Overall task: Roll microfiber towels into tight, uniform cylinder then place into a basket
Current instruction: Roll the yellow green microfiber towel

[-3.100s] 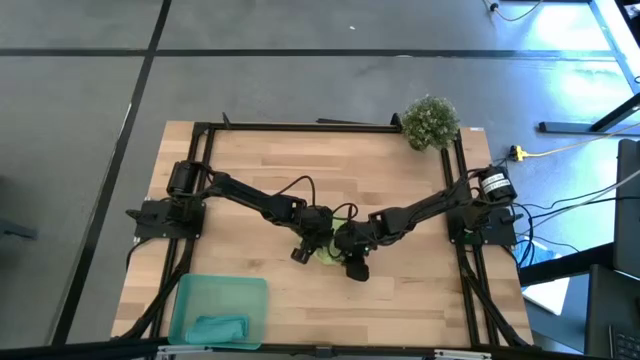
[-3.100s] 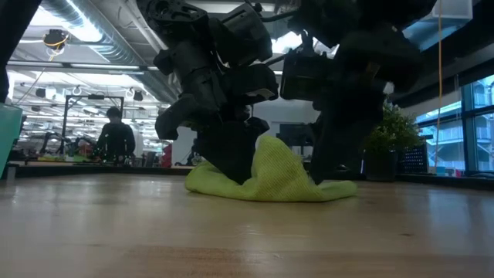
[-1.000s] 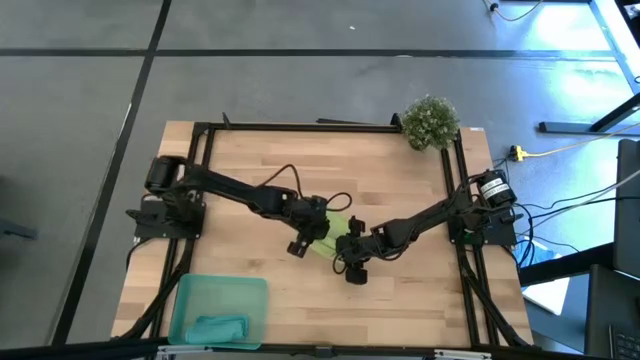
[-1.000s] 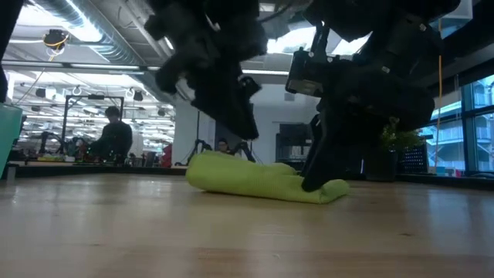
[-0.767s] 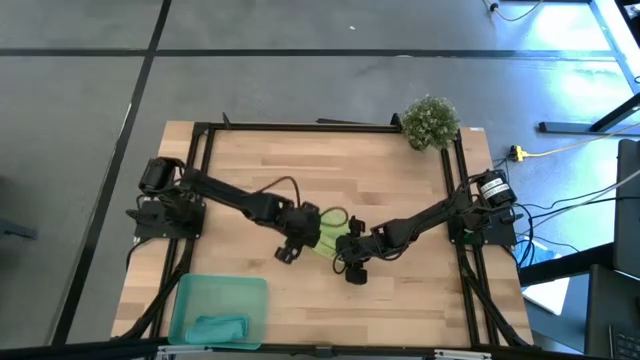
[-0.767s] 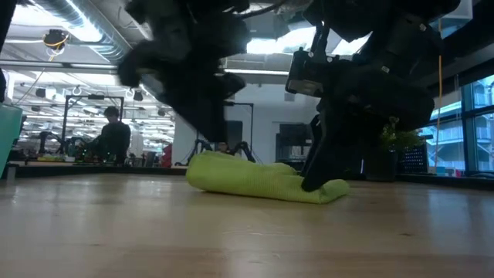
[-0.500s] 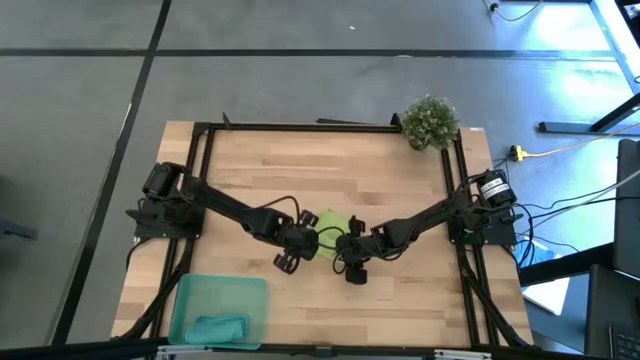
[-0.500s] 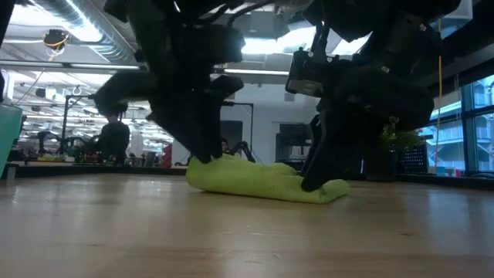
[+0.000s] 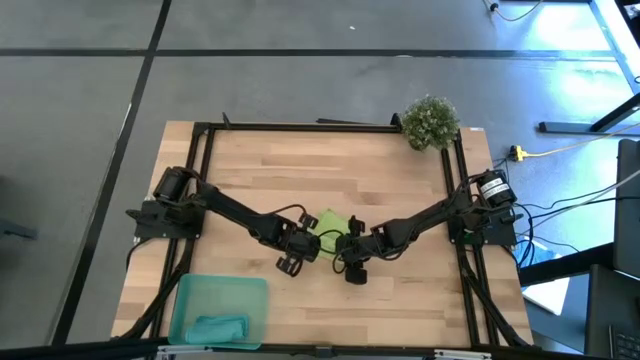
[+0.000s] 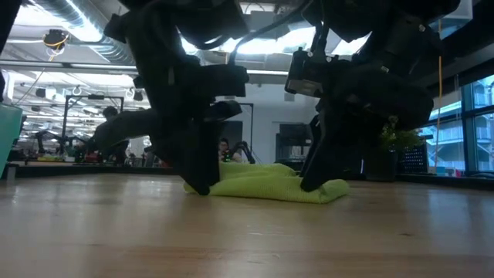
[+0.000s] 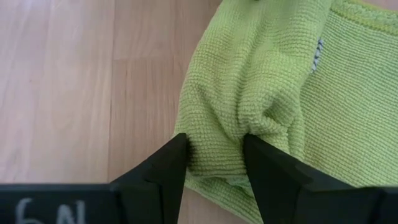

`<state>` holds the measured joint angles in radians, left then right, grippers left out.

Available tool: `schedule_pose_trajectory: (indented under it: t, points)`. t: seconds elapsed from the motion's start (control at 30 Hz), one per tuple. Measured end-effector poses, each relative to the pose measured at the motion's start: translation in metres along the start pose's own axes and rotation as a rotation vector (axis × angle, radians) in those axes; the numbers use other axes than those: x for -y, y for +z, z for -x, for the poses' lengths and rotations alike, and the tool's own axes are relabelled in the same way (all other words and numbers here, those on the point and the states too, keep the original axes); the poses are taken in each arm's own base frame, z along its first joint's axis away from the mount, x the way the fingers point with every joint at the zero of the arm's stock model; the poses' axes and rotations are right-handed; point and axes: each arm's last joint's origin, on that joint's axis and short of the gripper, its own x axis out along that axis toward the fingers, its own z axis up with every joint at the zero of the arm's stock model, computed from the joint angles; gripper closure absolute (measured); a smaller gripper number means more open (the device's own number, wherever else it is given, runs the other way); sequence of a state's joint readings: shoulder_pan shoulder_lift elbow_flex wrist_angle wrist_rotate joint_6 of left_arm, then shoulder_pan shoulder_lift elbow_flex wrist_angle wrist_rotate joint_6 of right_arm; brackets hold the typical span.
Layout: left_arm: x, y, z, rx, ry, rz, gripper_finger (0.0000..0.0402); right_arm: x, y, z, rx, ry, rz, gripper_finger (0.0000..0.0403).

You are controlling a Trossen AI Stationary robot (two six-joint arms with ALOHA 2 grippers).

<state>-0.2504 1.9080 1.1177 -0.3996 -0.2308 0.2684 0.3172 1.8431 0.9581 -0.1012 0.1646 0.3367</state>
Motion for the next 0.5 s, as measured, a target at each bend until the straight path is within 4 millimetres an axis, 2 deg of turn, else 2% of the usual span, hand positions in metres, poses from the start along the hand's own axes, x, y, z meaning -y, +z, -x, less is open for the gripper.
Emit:
schedule_pose_trajectory:
  t: [0.13, 0.3, 0.5]
  points:
    - [0.002, -0.001, -0.005, -0.014, -0.006, -0.002, 0.0325, 0.0, 0.0, 0.0, 0.0, 0.001, 0.0, 0.0241]
    - [-0.001, -0.001, 0.0, -0.004, -0.009, 0.015, 0.0392, 0.0, 0.0, 0.0, 0.0, 0.001, -0.003, 0.0241]
    - [-0.016, -0.004, 0.017, 0.039, -0.072, 0.032, 0.0398, 0.0, 0.0, 0.0, 0.0, 0.001, -0.003, 0.0241]
